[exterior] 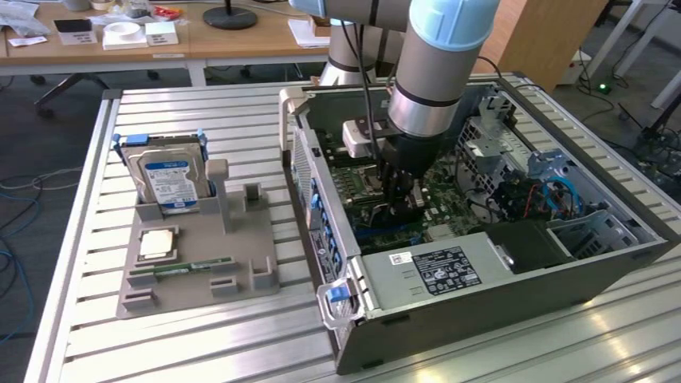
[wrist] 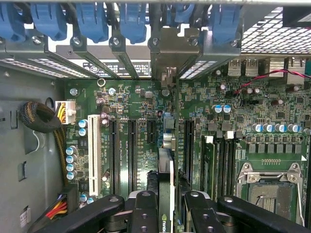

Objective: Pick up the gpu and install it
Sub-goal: 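Insert the gpu into the slot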

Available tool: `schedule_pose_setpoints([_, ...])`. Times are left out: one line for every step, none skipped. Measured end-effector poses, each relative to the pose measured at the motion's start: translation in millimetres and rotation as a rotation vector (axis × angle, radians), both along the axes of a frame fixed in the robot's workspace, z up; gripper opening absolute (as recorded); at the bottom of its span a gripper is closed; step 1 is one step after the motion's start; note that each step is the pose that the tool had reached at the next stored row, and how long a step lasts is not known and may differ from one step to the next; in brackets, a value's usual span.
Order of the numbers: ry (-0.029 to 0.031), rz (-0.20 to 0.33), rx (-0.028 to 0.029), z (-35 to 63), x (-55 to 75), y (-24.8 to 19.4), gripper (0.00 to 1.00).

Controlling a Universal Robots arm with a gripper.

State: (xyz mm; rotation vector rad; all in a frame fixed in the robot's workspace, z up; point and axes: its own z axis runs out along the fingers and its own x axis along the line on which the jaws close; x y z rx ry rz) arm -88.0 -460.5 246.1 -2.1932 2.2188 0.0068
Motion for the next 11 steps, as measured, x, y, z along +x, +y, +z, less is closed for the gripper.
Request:
schedule_pose_setpoints([-0.0001,0.000,0.0000,0.0,-0.1,0.0,0.26])
schedule_pose_setpoints([0.0000,0.000,0.0001,0.0,-0.2,0.0,0.26])
schedule_pose_setpoints([-0.0001,0.000,0.0000,0.0,-0.3,0.0,0.26])
schedule_pose_setpoints([-0.0001,0.000,0.0001,0.0,-0.4,0.0,0.26])
schedule_pose_setpoints([0.0000,0.000,0.0001,0.0,-0.5,0.0,0.26])
schedule_pose_setpoints([0.0000,0.000,0.0000,0.0,-0.6,0.0,0.26])
schedule_pose_setpoints([0.0000,0.000,0.0000,0.0,-0.6,0.0,0.26])
schedule_pose_setpoints([0.0000,0.000,0.0000,0.0,-0.7,0.0,0.26])
schedule_pose_setpoints([0.0000,0.000,-0.0001,-0.2,-0.8,-0.1,0.26])
schedule_pose_setpoints([0.0000,0.000,-0.0001,-0.4,-0.9,-0.1,0.26])
schedule_pose_setpoints([-0.0002,0.000,0.0002,-0.9,-0.9,0.0,0.26])
